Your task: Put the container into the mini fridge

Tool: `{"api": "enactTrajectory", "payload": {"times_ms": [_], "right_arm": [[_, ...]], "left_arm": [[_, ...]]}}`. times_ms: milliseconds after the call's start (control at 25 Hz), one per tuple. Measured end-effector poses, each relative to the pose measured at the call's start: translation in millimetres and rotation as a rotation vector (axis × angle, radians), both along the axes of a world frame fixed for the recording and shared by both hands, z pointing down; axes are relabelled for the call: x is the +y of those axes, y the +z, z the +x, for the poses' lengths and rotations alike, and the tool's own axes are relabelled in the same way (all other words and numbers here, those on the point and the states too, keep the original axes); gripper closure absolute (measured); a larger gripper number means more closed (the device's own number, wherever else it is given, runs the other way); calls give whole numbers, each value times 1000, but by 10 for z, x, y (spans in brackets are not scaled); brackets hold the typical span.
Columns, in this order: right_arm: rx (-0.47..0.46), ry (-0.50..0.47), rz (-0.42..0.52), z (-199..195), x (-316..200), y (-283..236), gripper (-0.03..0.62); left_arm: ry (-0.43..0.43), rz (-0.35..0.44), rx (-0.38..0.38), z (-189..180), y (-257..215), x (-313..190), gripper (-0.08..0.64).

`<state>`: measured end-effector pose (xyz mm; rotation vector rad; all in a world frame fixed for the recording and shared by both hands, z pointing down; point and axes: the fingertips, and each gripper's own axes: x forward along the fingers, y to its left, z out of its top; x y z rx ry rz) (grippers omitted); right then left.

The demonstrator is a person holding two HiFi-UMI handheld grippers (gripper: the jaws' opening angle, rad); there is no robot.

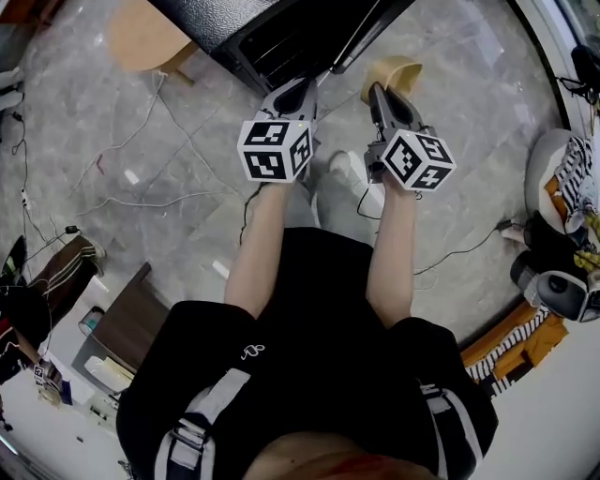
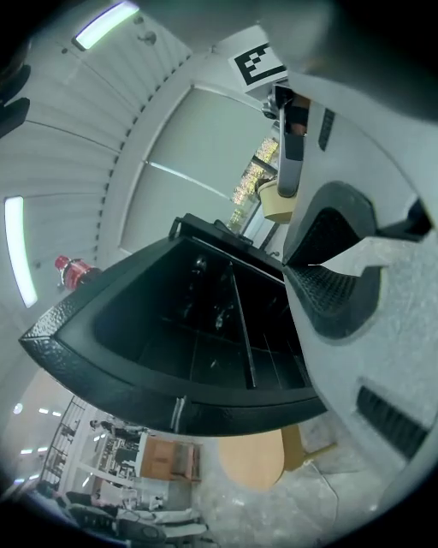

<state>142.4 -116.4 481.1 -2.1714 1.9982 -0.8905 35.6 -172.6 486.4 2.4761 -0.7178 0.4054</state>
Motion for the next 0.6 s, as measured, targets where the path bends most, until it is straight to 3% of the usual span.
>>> {"api": "enactTrajectory", "payload": {"times_ms": [320,600], "right_arm": [[55,-133,-152,-86,-107,496,574],[207,-405,-245,-451,-618,926,574]], "left_arm": [[-61,-70,-35,-87,284,-3,554],[-164,-104,-76,-455,432,-193,554]]}}
